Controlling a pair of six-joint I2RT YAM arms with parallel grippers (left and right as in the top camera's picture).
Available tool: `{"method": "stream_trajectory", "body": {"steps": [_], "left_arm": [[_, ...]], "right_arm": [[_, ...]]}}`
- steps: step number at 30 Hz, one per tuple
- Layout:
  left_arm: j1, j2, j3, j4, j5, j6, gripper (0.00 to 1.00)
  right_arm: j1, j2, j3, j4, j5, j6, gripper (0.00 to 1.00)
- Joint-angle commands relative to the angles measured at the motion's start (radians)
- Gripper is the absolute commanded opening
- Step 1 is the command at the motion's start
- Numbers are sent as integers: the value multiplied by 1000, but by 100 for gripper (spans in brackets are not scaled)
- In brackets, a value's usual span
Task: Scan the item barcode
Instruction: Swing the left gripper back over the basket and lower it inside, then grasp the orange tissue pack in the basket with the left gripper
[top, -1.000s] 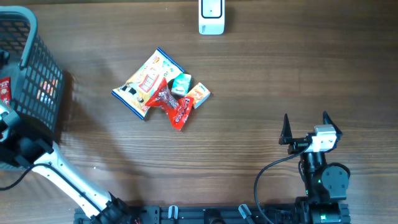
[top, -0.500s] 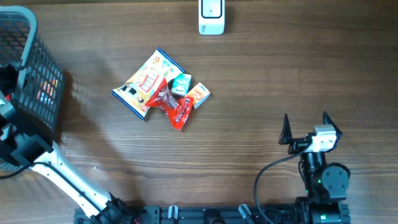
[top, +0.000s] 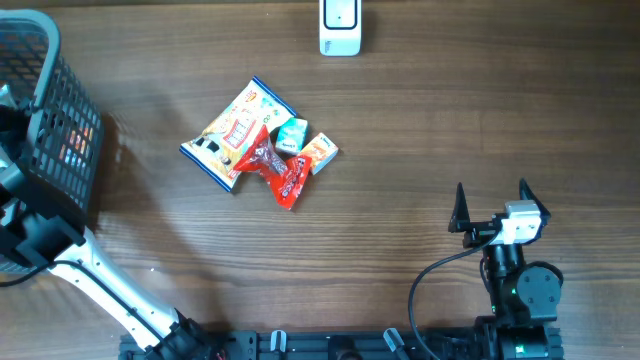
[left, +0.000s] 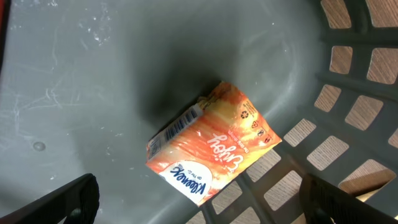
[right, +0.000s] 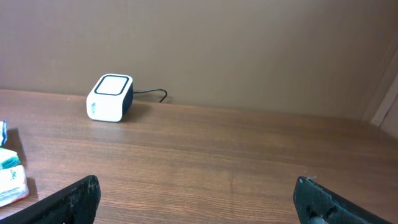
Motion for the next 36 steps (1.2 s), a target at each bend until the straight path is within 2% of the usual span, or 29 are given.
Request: {"method": "stream_trajectory", "body": {"steps": [1,7,11,21,29,32,33,36], "left_arm": [[8,56,-6,14,23,27,98],[7,75,-6,42,24,27,91],[7,77,-6,47,24,27,82],[7,93,-6,23,60,27,79],[7,92,-6,10,57,27,49],[8,92,-6,9,57,26,42],[8,92,-6,8,56,26,33],[10,92,-6,5,57,23,13]], "right_arm": [[-4,-5,-1,5,-2,-10,100],[-4,-5,-1,5,-2,-11,100],[-4,-5,-1,5,-2,-11,100],[-4,-5,-1,5,-2,-11,100],[-4,-5,-1,5,-2,-10,100],[-4,-5,-1,5,-2,-11,100],[-4,-5,-1,5,-2,-10,100],[-4,-5,-1,5,-2,-11,100]]}}
